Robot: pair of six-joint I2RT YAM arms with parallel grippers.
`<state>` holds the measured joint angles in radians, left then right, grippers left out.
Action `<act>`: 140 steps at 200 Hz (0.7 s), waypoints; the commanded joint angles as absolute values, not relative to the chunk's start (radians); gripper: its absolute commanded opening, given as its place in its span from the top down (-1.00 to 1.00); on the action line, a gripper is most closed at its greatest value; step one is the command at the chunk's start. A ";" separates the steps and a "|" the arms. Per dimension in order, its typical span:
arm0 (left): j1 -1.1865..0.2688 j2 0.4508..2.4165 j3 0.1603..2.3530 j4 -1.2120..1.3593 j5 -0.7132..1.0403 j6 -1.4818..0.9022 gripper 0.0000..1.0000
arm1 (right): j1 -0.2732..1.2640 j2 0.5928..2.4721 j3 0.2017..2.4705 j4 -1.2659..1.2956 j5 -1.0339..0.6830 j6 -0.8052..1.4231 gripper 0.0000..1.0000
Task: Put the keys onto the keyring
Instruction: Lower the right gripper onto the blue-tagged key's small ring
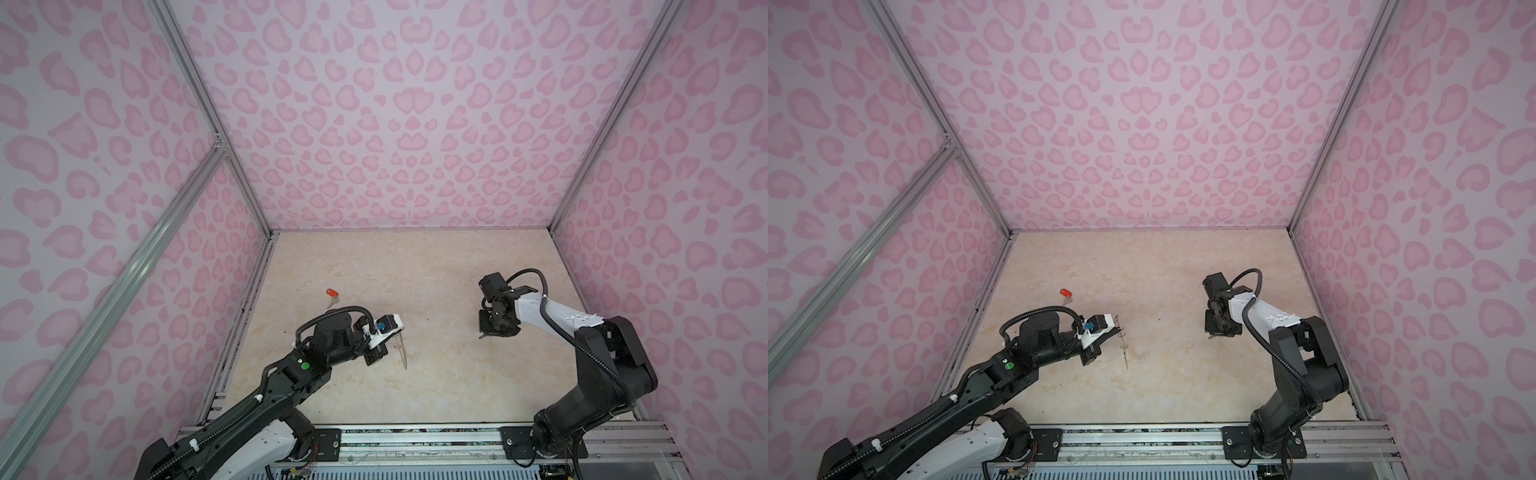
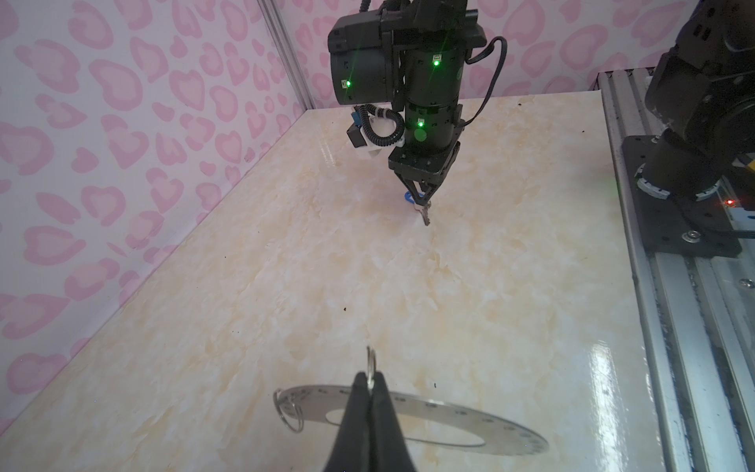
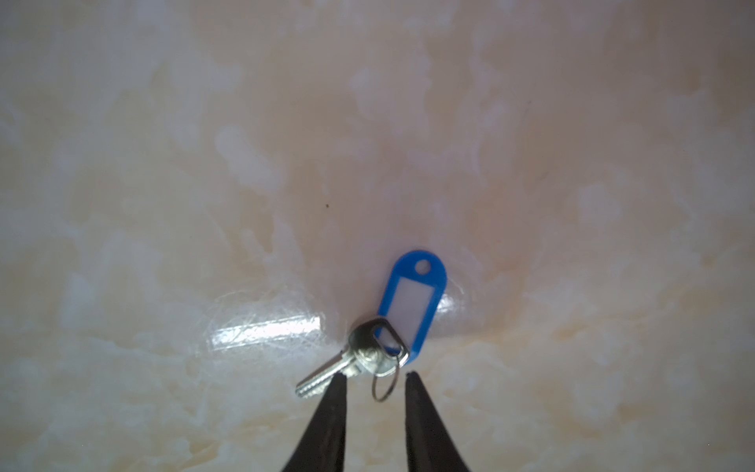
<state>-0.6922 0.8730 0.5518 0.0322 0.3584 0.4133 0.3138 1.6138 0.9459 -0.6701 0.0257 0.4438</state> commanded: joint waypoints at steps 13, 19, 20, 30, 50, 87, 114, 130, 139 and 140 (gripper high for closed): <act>-0.691 0.870 0.550 0.067 0.355 0.424 0.93 | 0.307 1.630 0.933 -0.656 0.040 0.460 0.48; -0.692 0.871 0.550 0.068 0.354 0.423 0.93 | 0.307 1.631 0.931 -0.652 0.040 0.462 0.48; -0.692 0.872 0.550 0.068 0.355 0.423 0.93 | 0.306 1.632 0.931 -0.652 0.039 0.462 0.48; -0.691 0.879 0.553 0.068 0.356 0.423 0.93 | 0.303 1.631 0.929 -0.645 0.037 0.464 0.48; -0.691 0.884 0.576 0.044 0.352 0.424 0.93 | 0.299 1.621 0.918 -0.646 0.042 0.466 0.48; -0.691 0.865 0.573 0.039 0.337 0.426 0.93 | 0.292 1.590 0.905 -0.649 0.046 0.464 0.45; -0.692 0.856 0.559 0.042 0.339 0.430 0.93 | 0.294 1.562 0.893 -0.630 0.052 0.482 0.42; -0.691 0.849 0.541 0.056 0.341 0.427 0.93 | 0.294 1.556 0.897 -0.644 0.061 0.483 0.43; -0.692 0.850 0.533 0.061 0.343 0.427 0.93 | 0.294 1.551 0.895 -0.645 0.066 0.486 0.44; -0.692 0.851 0.533 0.061 0.343 0.427 0.93 | 0.294 1.550 0.896 -0.644 0.066 0.486 0.44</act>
<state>-0.6922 0.8558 0.5507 0.0189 0.3397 0.4202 0.2924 1.5608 0.9001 -0.6392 0.0341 0.4683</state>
